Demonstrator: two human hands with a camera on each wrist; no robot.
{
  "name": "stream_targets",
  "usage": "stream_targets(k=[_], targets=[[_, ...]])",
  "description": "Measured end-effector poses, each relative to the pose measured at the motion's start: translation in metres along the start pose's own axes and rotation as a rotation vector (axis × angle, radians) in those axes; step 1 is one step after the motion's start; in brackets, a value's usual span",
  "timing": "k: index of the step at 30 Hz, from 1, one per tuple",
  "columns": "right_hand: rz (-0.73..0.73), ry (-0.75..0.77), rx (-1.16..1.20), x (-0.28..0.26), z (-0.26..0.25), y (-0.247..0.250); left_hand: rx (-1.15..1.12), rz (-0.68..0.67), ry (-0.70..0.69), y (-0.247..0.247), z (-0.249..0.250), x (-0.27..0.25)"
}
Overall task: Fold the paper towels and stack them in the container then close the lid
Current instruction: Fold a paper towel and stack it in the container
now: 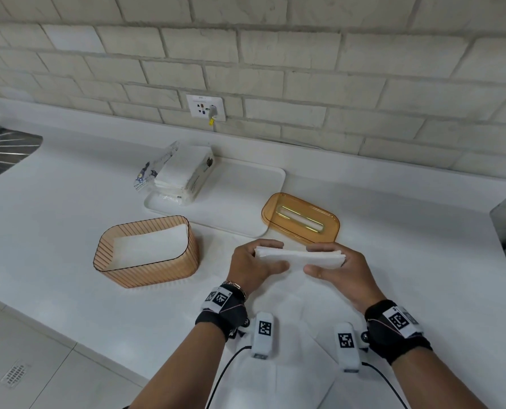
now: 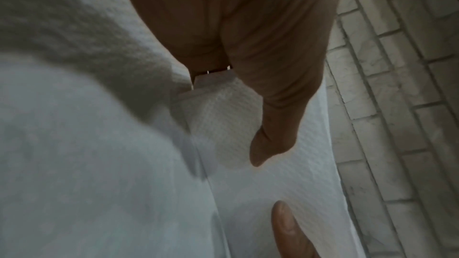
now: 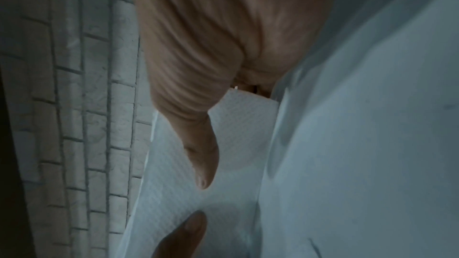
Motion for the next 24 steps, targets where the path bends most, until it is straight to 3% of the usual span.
stream_targets(k=[4, 9, 15, 24], targets=[[0.011, 0.006, 0.005, 0.005, 0.008, -0.004, 0.049, -0.017, -0.022, -0.009, 0.001, 0.001], [0.08, 0.041, 0.014, 0.013, -0.004, -0.005, 0.039, 0.065, 0.066, -0.016, 0.007, 0.007], [0.041, 0.013, -0.023, 0.011, 0.006, 0.005, 0.024, 0.035, 0.03, -0.012, 0.003, 0.008], [0.11, 0.053, 0.032, 0.017, -0.014, 0.016, -0.038, 0.058, -0.033, -0.016, 0.023, 0.009]])
Point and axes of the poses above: each hand's wrist, its own x-axis towards the middle knuckle, its own y-axis out of the back of the hand, z = x × y, the point moved 4 cm from there along x, towards the middle knuckle, and after that the axes turned 13 degrees about y, right-handed, at the moved point
